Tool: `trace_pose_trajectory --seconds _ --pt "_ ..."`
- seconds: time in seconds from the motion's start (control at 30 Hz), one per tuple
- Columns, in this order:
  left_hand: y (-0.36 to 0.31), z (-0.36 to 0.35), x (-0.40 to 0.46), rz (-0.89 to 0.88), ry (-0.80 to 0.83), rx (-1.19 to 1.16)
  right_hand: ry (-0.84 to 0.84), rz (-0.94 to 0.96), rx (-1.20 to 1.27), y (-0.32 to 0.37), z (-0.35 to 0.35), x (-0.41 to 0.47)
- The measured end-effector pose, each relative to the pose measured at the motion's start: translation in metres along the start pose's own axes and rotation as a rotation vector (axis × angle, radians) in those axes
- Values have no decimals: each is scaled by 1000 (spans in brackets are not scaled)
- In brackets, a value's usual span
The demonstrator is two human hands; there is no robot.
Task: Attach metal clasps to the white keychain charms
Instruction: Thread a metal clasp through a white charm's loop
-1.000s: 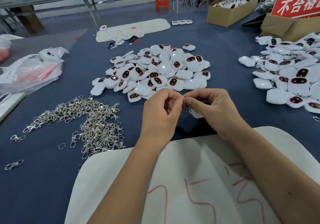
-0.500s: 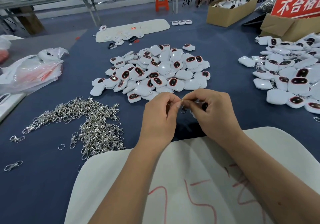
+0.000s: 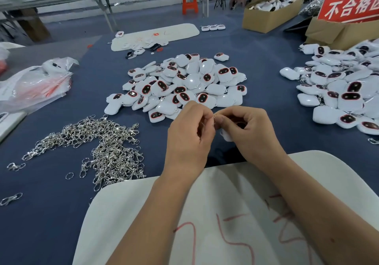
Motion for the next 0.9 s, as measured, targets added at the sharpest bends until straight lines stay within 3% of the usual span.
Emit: trace_pose_trajectory --seconds 0.23,0.67,0.8,0.9 --pt "-4 -3 1 -44 12 -6 41 -50 158 -6 4 1" --pt "10 -8 -2 20 89 49 -43 328 -454 32 2 -6" --pt "5 -7 -1 -52 134 135 -46 367 -470 33 2 -7" --pt "3 -2 0 -52 106 74 -46 286 -320 26 4 -5"
Point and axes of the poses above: each hand's wrist, its own x-axis towards the middle knuckle, its own z-axis out of the back of the hand, y = z × x, the point moved 10 cm from there along x, towards the middle knuckle, and after that the axes turned 2 degrees about x, right-handed, at the moved point
